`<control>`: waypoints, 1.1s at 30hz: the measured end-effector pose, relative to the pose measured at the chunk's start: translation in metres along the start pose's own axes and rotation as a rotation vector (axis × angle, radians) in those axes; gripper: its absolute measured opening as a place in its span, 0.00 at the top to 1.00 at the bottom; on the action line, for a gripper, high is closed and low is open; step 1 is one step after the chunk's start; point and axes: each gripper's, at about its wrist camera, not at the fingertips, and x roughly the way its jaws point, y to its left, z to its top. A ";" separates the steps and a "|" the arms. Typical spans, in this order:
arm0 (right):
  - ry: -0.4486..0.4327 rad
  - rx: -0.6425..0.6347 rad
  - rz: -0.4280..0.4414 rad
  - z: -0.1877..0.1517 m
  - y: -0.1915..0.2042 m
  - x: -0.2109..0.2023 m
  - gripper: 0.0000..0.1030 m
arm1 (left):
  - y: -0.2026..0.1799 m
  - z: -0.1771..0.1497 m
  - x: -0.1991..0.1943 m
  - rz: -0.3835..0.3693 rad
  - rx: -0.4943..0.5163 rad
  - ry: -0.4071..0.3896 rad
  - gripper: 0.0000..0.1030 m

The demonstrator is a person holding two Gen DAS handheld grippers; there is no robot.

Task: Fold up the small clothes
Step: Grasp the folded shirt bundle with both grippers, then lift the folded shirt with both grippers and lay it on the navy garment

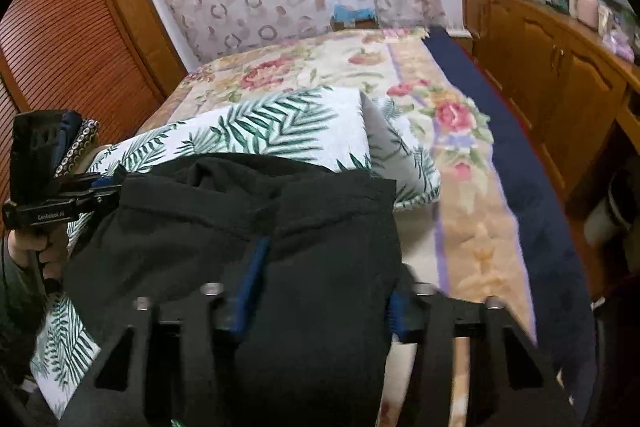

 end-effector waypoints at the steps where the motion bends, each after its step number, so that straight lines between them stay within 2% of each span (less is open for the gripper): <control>1: 0.000 -0.010 0.002 -0.001 0.004 0.000 0.71 | -0.003 0.000 -0.002 0.005 0.009 -0.006 0.80; 3: -0.001 -0.045 -0.013 -0.003 0.012 -0.001 0.77 | -0.009 0.000 -0.005 0.022 0.032 -0.018 0.81; 8: -0.016 -0.092 -0.029 -0.006 0.018 -0.010 0.82 | -0.018 -0.002 -0.022 0.046 0.054 -0.071 0.83; 15: -0.161 -0.121 -0.045 -0.004 0.035 -0.051 0.84 | -0.042 -0.003 -0.073 0.041 0.094 -0.189 0.84; 20: -0.240 -0.188 -0.057 0.000 0.063 -0.077 0.84 | -0.051 -0.008 -0.112 0.081 0.114 -0.277 0.84; 24: -0.277 -0.237 -0.043 0.009 0.086 -0.088 0.84 | -0.045 -0.015 -0.141 0.125 0.109 -0.326 0.84; 33: -0.306 -0.373 0.044 0.030 0.149 -0.071 0.84 | -0.007 -0.044 -0.209 0.269 0.056 -0.401 0.84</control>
